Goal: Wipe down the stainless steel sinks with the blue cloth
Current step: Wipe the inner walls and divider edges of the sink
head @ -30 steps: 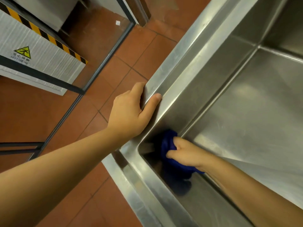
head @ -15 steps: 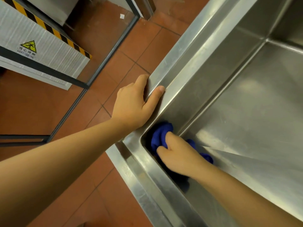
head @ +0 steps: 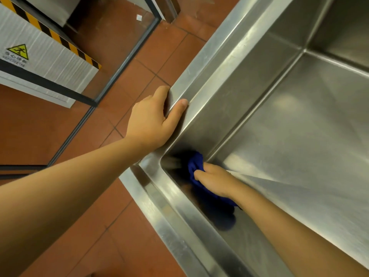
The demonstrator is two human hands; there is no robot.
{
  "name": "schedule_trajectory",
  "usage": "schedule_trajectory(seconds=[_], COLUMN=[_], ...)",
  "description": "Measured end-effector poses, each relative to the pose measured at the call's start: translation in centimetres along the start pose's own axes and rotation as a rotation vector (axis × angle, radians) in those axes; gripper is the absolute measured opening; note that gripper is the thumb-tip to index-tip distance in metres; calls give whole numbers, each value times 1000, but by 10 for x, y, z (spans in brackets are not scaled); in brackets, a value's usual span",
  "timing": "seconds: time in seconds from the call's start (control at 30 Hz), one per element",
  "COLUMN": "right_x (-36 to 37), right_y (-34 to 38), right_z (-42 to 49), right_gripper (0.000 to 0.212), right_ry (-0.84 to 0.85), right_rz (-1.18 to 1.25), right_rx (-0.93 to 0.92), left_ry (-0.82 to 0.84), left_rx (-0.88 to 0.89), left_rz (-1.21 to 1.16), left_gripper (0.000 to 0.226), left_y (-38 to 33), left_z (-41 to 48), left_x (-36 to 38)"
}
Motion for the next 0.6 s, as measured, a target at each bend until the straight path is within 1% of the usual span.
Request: schedule_trajectory(seconds=[0.07,0.13,0.2,0.27,0.3,0.33,0.37,0.4,0.43,0.53,0.6], right_x=[0,-3,-2,-3,-6,-8,-8,-7,-4,0,-1], right_y=[1,14,26,28,27,25,22,19,17,15,16], right_z=[-9,-30,-57,-76,-80,-80,-77,-72,-68,-71,-90], right_gripper=[18,19,13,7,14,25,37,44,44,24,16], right_ry=[-20,-51,-58,-72,-85,-87,-74,-49,-20,15,48], right_rz=[-16,-60,-90,-55,-35,-32,-46,-71,-90,-56,13], right_rx=[-12,-77,-146,-193,-208,-216,-205,-185,-162,-151,-193], left_ry=[-3,-7,8,54,75,97,120,133,133,98,60], left_rx=[10,18,3,-18,-34,-63,-100,-139,-182,-351,-485], left_rz=[5,18,39,76,95,111,121,123,129,152,99], left_gripper=[46,47,49,49,50,52,54,57,60,69,70], left_y=[-1,-4,-4,-2,-2,-1,1,4,9,25,28], left_z=[0,0,-1,-3,-6,-11,-19,-31,-47,-104,-136], left_x=[0,-1,-2,-2,-3,-4,-6,-7,-9,-15,-9])
Point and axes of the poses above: each hand's wrist, its own z-axis towards the middle knuckle, its own x-axis out of the palm, y = z × x, the point moved 10 cm from there along z, towards the middle knuckle, and after that the axes turned 1 degree about y, right-handed, at the moved point
